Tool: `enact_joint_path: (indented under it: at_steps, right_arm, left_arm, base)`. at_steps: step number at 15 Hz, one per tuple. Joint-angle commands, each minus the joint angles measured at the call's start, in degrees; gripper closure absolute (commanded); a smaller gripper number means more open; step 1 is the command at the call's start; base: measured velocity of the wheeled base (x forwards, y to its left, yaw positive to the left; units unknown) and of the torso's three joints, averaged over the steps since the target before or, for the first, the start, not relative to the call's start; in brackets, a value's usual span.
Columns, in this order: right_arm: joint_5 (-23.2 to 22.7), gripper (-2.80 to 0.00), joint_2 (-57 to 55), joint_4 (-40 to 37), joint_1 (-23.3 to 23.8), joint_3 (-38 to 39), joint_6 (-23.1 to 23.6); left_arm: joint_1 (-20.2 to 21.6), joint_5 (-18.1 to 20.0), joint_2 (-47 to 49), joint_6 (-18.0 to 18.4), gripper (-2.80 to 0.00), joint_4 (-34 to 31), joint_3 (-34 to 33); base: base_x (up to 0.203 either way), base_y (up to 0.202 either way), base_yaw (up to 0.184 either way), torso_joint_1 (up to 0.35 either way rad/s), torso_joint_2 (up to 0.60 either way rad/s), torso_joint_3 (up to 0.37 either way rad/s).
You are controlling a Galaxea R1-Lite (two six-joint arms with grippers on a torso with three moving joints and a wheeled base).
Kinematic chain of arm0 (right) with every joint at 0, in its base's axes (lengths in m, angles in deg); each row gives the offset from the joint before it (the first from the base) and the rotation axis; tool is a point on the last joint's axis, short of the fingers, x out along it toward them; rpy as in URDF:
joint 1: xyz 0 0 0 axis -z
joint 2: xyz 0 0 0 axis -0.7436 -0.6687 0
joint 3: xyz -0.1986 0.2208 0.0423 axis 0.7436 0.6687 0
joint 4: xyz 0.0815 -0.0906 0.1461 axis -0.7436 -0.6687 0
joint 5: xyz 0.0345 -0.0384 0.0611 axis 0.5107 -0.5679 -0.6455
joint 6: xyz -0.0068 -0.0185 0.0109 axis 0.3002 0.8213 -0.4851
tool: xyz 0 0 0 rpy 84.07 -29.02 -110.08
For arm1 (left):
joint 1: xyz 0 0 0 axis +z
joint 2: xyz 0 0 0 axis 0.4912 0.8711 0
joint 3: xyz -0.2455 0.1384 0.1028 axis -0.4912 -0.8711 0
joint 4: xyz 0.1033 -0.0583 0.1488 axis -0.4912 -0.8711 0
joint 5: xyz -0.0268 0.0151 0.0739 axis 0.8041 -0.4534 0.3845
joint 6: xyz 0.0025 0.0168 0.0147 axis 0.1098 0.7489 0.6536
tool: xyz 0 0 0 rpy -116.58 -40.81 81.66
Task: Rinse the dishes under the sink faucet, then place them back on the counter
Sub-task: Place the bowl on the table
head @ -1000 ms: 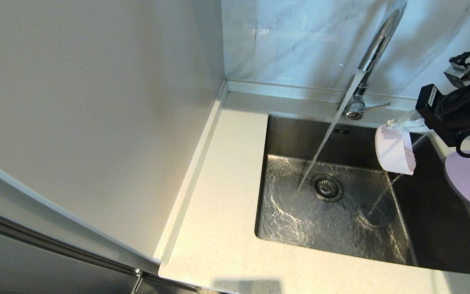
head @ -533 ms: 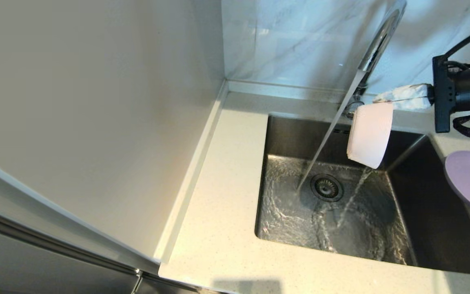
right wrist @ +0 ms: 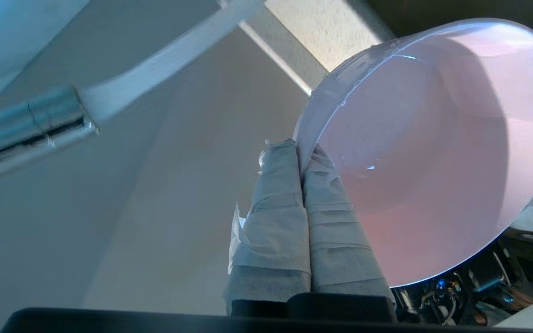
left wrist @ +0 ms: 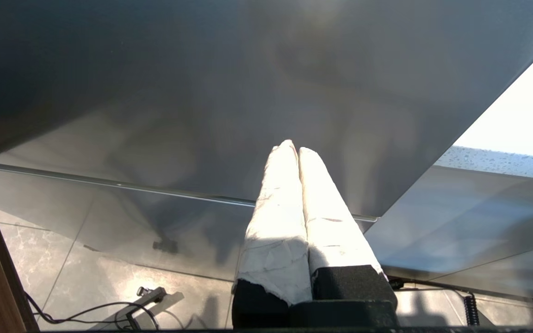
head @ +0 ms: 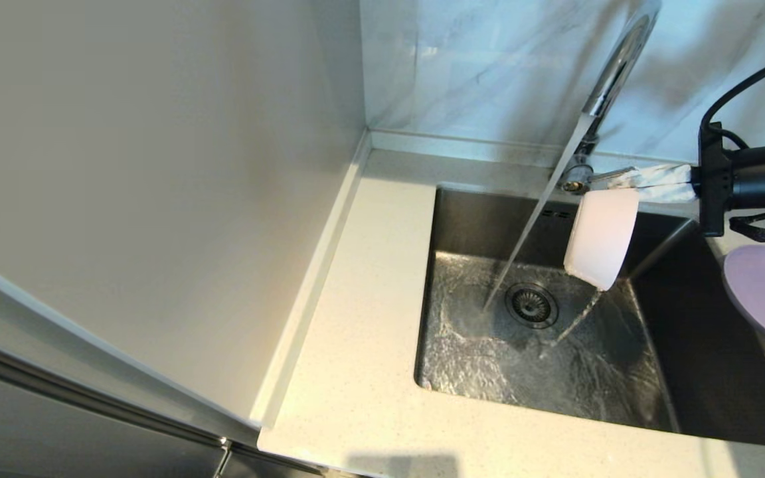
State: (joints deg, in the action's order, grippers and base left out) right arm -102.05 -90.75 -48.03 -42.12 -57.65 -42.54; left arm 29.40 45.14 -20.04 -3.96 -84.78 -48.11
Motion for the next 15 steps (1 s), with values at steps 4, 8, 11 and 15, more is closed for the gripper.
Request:
enact_joint_path:
  at_steps: [4,8,11,15]
  right_arm:
    - [-0.3,0.00,-3.3,0.0,-0.2,-3.8,-0.1]
    - [-0.4,0.00,-4.6,0.1,-1.0,-9.7,1.3]
    - [-0.4,0.00,-6.1,0.1,-1.9,-12.2,1.1]
    - [1.9,0.00,-7.6,0.1,-3.6,-12.9,6.7]
  left_arm:
    - [0.0,0.0,0.0,0.0,0.00,0.0,0.0]
    - [0.0,0.0,0.0,0.0,0.00,0.0,0.0]
    - [0.0,0.1,0.0,0.0,0.00,0.0,0.0]
    - [0.0,0.0,0.0,0.0,0.00,0.0,0.0]
  base:
    - [0.000,0.000,0.000,0.000,0.00,0.000]
    - [0.000,0.000,0.000,0.000,0.00,0.000]
    - [0.000,0.000,0.000,0.000,0.00,0.000]
    - [0.000,0.000,0.000,0.000,0.00,0.000]
